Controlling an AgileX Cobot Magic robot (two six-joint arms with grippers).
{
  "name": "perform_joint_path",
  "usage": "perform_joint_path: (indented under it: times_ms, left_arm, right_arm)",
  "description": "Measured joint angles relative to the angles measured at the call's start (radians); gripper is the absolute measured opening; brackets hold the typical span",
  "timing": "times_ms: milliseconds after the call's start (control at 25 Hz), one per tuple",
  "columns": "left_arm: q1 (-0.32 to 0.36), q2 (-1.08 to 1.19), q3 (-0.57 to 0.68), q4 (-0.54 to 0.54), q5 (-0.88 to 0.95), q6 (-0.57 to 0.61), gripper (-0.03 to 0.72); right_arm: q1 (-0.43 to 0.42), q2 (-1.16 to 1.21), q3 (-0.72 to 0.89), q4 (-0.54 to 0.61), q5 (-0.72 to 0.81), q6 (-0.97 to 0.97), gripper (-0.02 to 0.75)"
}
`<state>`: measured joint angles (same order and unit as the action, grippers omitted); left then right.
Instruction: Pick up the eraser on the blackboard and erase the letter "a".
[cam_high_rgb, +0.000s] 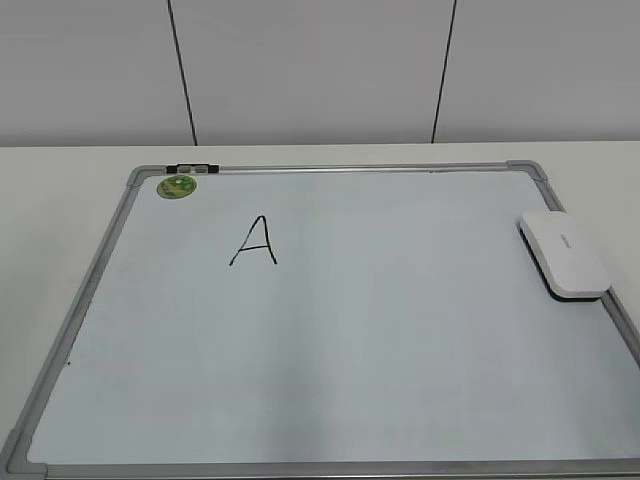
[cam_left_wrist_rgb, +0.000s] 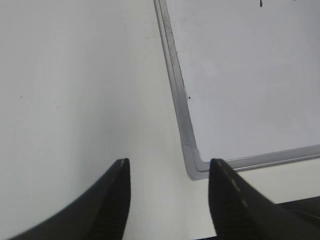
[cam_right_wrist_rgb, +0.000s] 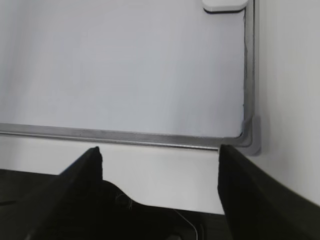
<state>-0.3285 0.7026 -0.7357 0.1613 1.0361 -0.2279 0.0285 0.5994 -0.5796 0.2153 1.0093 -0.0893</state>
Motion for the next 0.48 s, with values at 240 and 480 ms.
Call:
perform_joint_path:
  times_ms: [240,480]
  left_arm:
    - [-0.002,-0.235,0.145,-0.002,0.027,0.060,0.367]
    - [-0.002,-0.386,0.198,-0.029,0.028,0.089,0.352]
  right_arm:
    - [0.000,-0.147,0.065,-0.008,0.076,0.036,0.534]
    - [0.000,-0.226,0.072,-0.041,0.105,0.039,0.534]
